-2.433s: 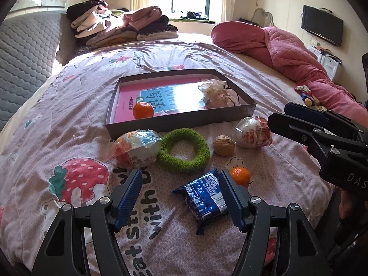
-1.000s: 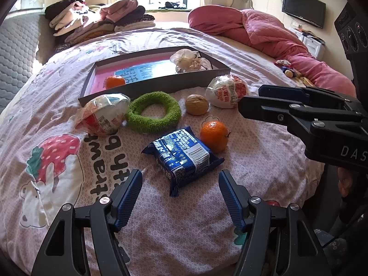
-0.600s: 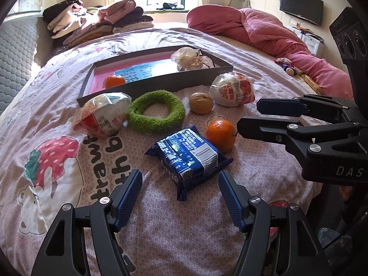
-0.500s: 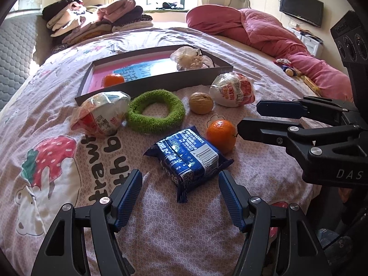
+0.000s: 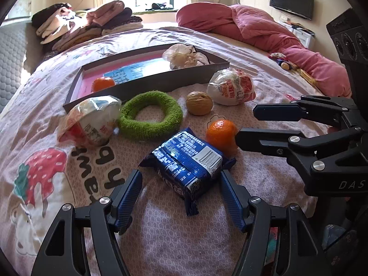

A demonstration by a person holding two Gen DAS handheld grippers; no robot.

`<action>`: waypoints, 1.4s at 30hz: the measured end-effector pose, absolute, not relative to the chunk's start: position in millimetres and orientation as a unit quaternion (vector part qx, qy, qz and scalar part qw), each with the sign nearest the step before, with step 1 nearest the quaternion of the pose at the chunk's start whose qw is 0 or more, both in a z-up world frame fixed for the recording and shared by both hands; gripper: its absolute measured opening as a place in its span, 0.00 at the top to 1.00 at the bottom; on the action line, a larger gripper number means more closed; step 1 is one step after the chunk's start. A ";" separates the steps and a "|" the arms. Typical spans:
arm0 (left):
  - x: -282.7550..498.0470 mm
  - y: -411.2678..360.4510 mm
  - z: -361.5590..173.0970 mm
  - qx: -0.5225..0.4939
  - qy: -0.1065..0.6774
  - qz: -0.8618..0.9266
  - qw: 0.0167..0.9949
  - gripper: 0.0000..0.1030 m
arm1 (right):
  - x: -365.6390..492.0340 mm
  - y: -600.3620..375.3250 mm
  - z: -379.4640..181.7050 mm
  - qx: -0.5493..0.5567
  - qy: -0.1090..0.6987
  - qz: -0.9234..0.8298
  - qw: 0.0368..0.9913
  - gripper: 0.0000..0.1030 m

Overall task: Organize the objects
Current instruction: 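Grasp the blue snack packet with the left tool while the right tool grasps the other orange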

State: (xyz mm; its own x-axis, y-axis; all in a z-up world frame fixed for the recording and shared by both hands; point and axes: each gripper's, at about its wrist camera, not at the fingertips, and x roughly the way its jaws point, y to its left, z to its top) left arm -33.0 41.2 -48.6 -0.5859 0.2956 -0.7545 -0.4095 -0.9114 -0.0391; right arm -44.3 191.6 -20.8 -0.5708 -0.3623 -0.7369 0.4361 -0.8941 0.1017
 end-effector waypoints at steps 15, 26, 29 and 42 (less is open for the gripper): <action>-54.1 50.3 -55.3 -0.403 0.087 0.882 0.226 0.32 | -65.8 186.4 -37.2 0.419 0.025 -0.879 0.227 0.51; -69.9 52.5 -58.3 -0.400 0.077 0.881 0.239 0.25 | -84.8 188.1 -44.3 0.427 -0.028 -0.869 0.249 0.51; -73.1 53.8 -58.8 -0.399 0.072 0.883 0.236 0.25 | -87.1 189.8 -45.0 0.428 -0.042 -0.866 0.254 0.55; -76.1 51.2 -58.4 -0.396 0.060 0.886 0.232 0.25 | -84.8 203.2 -39.6 0.422 -0.057 -0.870 0.250 0.63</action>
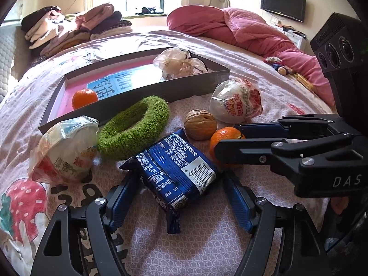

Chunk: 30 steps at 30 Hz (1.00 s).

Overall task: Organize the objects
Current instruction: 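Grasp the blue snack packet with the left tool while the right tool grasps the other orange, then lift the blue packet with the left tool while the right tool carries the orange toward the tray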

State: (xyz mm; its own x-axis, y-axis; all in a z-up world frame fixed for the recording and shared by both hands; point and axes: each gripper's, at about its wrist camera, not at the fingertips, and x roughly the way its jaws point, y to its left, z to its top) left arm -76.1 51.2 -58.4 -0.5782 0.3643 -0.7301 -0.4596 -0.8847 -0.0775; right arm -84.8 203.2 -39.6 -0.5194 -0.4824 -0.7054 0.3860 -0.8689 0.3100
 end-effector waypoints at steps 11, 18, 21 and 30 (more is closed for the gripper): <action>-74.1 48.7 -54.5 -0.387 0.055 0.892 0.227 0.32 | -83.2 214.9 -30.7 0.409 -0.070 -0.877 0.243 0.63; -76.6 47.5 -55.1 -0.388 0.049 0.892 0.228 0.37 | -82.7 214.6 -29.3 0.407 -0.071 -0.877 0.246 0.63; -78.1 48.0 -55.2 -0.387 0.046 0.892 0.230 0.38 | -82.5 216.4 -28.2 0.404 -0.074 -0.879 0.243 0.63; -75.2 48.4 -54.8 -0.384 0.045 0.894 0.227 0.47 | -80.6 221.5 -22.1 0.394 -0.080 -0.883 0.242 0.63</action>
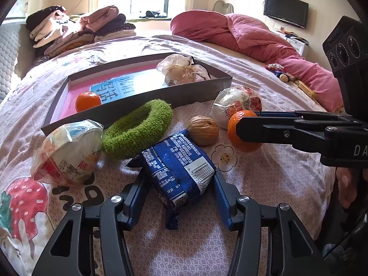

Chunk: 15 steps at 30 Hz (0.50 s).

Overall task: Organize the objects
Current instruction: 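Lift the blue packet with the left tool while the right tool carries the orange toward the tray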

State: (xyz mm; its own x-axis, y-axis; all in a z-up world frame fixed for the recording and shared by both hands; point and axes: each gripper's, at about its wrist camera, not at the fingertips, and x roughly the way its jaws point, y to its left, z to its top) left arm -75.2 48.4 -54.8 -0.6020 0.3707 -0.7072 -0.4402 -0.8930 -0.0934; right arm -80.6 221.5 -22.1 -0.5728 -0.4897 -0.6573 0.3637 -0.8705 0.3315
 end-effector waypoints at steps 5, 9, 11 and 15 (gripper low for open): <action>-69.8 47.6 -54.2 -0.386 0.045 0.893 0.228 0.47 | -77.5 221.0 -19.9 0.391 -0.079 -0.883 0.246 0.63; -63.6 45.7 -53.7 -0.389 0.043 0.892 0.227 0.47 | -75.1 219.5 -18.2 0.389 -0.077 -0.883 0.249 0.63; -59.9 44.1 -53.7 -0.390 0.043 0.891 0.227 0.47 | -73.9 219.0 -17.5 0.389 -0.077 -0.883 0.252 0.63; -53.1 41.8 -52.6 -0.390 0.041 0.892 0.224 0.47 | -70.9 217.5 -15.4 0.386 -0.074 -0.884 0.254 0.63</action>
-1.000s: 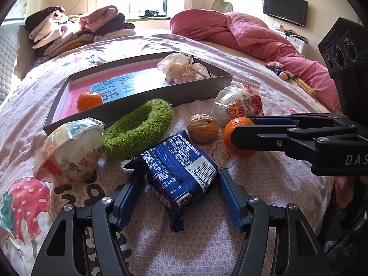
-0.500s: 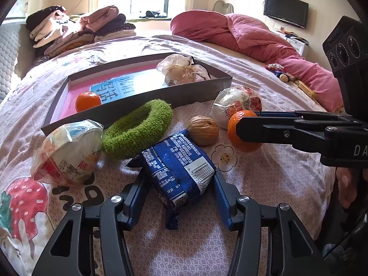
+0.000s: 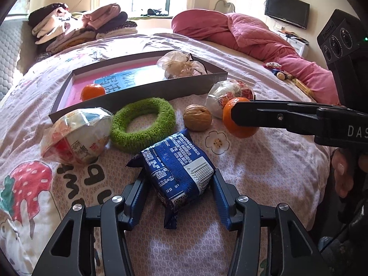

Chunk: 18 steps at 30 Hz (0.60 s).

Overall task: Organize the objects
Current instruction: 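Lift the blue packet with the left tool while the right tool carries the orange toward the tray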

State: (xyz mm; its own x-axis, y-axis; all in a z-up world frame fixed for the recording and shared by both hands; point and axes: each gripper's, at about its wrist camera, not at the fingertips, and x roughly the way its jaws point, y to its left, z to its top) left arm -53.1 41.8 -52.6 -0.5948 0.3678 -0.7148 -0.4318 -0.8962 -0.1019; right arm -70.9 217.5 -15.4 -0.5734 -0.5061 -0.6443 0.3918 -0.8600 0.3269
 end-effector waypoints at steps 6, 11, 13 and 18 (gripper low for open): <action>-43.5 38.2 -44.9 -0.384 0.035 0.896 0.221 0.47 | -66.6 216.3 -8.8 0.375 -0.068 -0.889 0.255 0.63; -37.9 36.8 -35.8 -0.372 0.032 0.901 0.221 0.47 | -64.9 216.4 -2.4 0.366 -0.066 -0.892 0.258 0.63; -36.1 36.5 -31.7 -0.367 0.034 0.903 0.220 0.47 | -63.7 215.9 0.0 0.362 -0.064 -0.893 0.260 0.63; -32.8 34.5 -19.1 -0.355 0.031 0.908 0.220 0.47 | -61.7 215.4 5.8 0.353 -0.062 -0.897 0.261 0.63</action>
State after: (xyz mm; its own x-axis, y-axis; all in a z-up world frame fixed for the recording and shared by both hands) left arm -32.8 34.5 -19.1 -0.6520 0.3769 -0.6579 -0.4210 -0.9016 -0.0993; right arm -61.7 215.4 5.8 -0.6151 -0.5111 -0.6004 0.4241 -0.8564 0.2945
